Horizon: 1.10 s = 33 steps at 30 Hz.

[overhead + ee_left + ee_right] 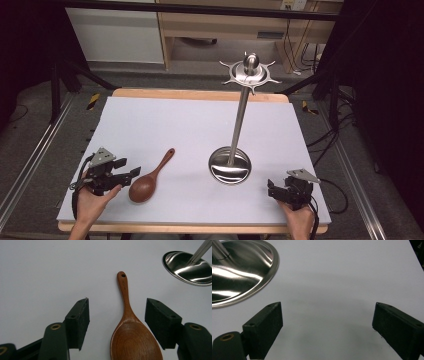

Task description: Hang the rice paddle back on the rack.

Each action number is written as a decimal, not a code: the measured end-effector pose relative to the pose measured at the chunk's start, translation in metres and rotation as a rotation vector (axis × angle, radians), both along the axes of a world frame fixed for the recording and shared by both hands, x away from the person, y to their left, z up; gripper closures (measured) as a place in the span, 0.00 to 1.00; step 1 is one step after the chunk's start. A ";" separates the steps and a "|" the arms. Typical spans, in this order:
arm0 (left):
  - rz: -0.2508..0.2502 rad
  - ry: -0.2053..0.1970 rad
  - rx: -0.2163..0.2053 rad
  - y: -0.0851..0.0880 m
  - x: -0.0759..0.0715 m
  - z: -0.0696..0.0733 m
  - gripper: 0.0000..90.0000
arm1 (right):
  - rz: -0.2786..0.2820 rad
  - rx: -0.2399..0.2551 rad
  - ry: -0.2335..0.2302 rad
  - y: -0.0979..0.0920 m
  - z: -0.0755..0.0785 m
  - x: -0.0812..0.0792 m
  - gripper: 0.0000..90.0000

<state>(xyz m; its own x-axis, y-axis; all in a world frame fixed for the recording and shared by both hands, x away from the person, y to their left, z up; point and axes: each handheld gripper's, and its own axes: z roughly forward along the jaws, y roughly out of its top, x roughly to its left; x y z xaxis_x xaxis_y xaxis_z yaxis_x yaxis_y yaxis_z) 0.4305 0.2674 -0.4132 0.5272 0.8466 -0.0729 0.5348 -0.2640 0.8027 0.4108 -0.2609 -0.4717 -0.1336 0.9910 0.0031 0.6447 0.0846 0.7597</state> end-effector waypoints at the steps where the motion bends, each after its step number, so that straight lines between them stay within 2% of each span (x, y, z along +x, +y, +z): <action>1: 0.000 0.000 0.000 0.000 0.000 0.000 0.40 | 0.000 0.000 0.000 0.000 0.000 0.000 0.11; 9: -0.026 0.000 0.017 -0.015 0.009 0.009 0.40 | -0.001 0.001 -0.002 -0.001 0.000 -0.002 0.11; 14: -0.056 0.014 0.049 -0.028 0.016 0.015 0.42 | 0.000 0.006 -0.003 -0.002 0.000 -0.003 0.11; 27: -0.096 0.066 0.118 -0.042 0.027 0.015 0.46 | 0.004 -0.001 0.004 -0.002 -0.001 -0.001 0.11; 33: -0.108 0.088 0.119 -0.044 0.031 0.013 0.46 | 0.009 -0.005 0.005 -0.001 -0.001 -0.001 0.11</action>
